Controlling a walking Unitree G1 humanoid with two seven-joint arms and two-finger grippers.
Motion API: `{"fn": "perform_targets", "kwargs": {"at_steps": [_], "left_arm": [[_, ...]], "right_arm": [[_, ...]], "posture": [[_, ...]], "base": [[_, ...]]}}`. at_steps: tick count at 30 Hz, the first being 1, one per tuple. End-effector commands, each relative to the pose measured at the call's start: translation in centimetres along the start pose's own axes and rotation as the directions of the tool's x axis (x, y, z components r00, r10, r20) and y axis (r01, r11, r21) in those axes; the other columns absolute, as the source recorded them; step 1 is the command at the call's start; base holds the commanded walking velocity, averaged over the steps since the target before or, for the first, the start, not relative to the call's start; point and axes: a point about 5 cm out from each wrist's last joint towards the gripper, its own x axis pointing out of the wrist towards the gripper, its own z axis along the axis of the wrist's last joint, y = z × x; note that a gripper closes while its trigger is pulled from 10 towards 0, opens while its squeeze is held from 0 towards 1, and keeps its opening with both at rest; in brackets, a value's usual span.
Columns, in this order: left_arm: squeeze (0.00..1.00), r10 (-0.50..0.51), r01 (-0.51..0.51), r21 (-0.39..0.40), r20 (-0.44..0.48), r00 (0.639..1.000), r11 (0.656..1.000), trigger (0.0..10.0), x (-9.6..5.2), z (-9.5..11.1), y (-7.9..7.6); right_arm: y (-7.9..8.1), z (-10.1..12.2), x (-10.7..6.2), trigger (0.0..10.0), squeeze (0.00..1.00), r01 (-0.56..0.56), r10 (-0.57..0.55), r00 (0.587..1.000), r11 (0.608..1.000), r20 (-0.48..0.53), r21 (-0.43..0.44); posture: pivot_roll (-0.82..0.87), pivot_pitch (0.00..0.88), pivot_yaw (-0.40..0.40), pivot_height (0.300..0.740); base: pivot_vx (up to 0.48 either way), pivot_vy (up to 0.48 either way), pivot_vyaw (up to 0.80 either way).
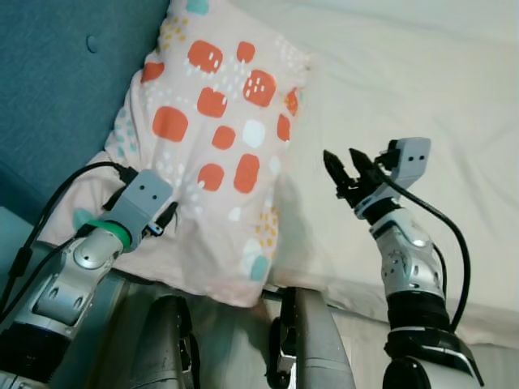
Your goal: Clean up the room
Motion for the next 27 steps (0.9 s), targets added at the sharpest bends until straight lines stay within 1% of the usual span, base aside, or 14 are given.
{"fn": "perform_targets", "kwargs": {"at_steps": [1, 6, 8, 9, 10, 12, 13, 14, 15, 18, 23, 24, 25, 27], "left_arm": [[0.0, 0.032, -0.03, 0.012, -0.153, 0.988, 0.999, 10.0, -1.2, -3.6, 1.3], [0.0, 0.047, -0.05, -0.033, -0.076, 0.996, 0.998, 10.0, -2.7, -2.9, 3.9], [0.0, 0.023, -0.023, -0.12, 0.003, 1.0, 0.993, 10.0, -3.3, -1.6, 4.6], [0.0, -0.022, 0.052, -0.244, 0.125, 0.992, 0.968, 10.0, -3.8, 0.6, 4.9], [0.0, -0.083, 0.175, -0.349, 0.263, 0.961, 0.921, 10.0, -4.5, 3.1, 4.7], [0.0, -0.137, 0.289, -0.388, 0.374, 0.917, 0.875, 10.0, -5.2, 5.1, 4.4], [0.0, -0.137, 0.289, -0.388, 0.374, 0.917, 0.875, 10.0, -5.2, 5.1, 4.4], [0.0, -0.189, 0.398, -0.391, 0.475, 0.86, 0.83, 10.0, -5.8, 6.9, 3.8], [0.0, -0.189, 0.398, -0.391, 0.475, 0.86, 0.83, 10.0, -5.8, 6.9, 3.8], [0.0, -0.224, 0.512, -0.337, 0.619, 0.752, 0.79, 10.0, -6.4, 10.7, 2.0], [0.0, -0.189, 0.478, -0.328, 0.629, 0.754, 0.815, 10.0, -6.0, 11.5, 1.5], [0.0, -0.082, 0.338, -0.342, 0.587, 0.806, 0.877, 10.0, -4.4, 11.9, 0.6], [0.0, -0.082, 0.338, -0.342, 0.587, 0.806, 0.877, 10.0, -4.4, 11.9, 0.6], [0.0, 0.153, 0.056, -0.411, 0.46, 0.875, 0.91, 10.0, -1.5, 11.4, -1.6]], "right_arm": [[-0.8, -1.0, -1.0, 10.0, 0.0, 0.036, -0.036, 0.999, 0.999, -0.028, -0.002], [-0.8, -1.2, -0.9, 10.0, 0.0, 0.042, -0.043, 0.999, 0.999, -0.025, -0.005], [-0.6, -1.3, -0.8, 10.0, 0.0, 0.038, -0.038, 0.999, 0.999, -0.025, -0.003], [-0.3, -1.4, -0.6, 10.0, 0.0, 0.031, -0.031, 0.999, 1.0, -0.024, 0.0], [0.0, -1.3, -0.4, 10.0, 0.0, 0.023, -0.023, 0.999, 1.0, -0.022, 0.004], [0.2, -1.3, -0.2, 10.0, 0.0, 0.017, -0.017, 1.0, 1.0, -0.02, 0.004], [0.2, -1.3, -0.2, 10.0, 0.0, 0.017, -0.017, 1.0, 1.0, -0.02, 0.004], [0.4, -1.2, -0.2, 10.0, 0.0, 0.011, -0.011, 1.0, 1.0, -0.019, 0.007], [0.4, -1.2, -0.2, 10.0, 0.0, 0.011, -0.011, 1.0, 1.0, -0.019, 0.007], [0.7, -1.1, -0.6, 10.0, 0.0, 0.003, -0.003, 1.0, 1.0, -0.013, -0.006], [0.8, -0.9, -0.8, 10.0, 0.0, 0.001, -0.001, 1.0, 1.0, 0.005, -0.012], [1.2, -0.4, -1.0, 10.0, 0.0, 0.002, -0.001, 0.999, 1.0, 0.053, -0.024], [1.2, -0.4, -1.0, 10.0, 0.0, 0.002, -0.001, 0.999, 1.0, 0.053, -0.024], [1.8, 0.5, -1.6, 10.0, 0.0, 0.049, -0.041, 0.99, 0.997, 0.134, -0.058]], "posture": [[-0.02, 0.191, 0.003, 0.615], [0.0, 0.194, -0.003, 0.615], [0.01, 0.193, -0.006, 0.615], [0.01, 0.19, -0.009, 0.615], [0.01, 0.19, -0.009, 0.615], [0.01, 0.19, -0.009, 0.615], [0.01, 0.19, -0.009, 0.615], [0.0, 0.187, -0.009, 0.615], [0.0, 0.187, -0.009, 0.615], [-0.01, 0.181, -0.013, 0.615], [-0.02, 0.179, -0.013, 0.615], [-0.04, 0.163, -0.014, 0.615], [-0.04, 0.163, -0.014, 0.615], [-0.07, 0.137, -0.008, 0.615]], "base": [[0.0, 0.0, 0.0], [0.0, 0.0, 0.0], [0.0, 0.0, 0.0], [0.0, 0.0, 0.0], [0.0, 0.0, 0.0], [0.0, 0.0, 0.0], [0.0, 0.0, 0.0], [0.0, 0.0, 0.0], [0.0, 0.0, 0.0], [0.0, 0.0, 0.0], [0.0, 0.0, 0.0], [0.0, 0.0, 0.0], [0.0, 0.0, 0.0], [0.0, 0.0, 0.0]]}}
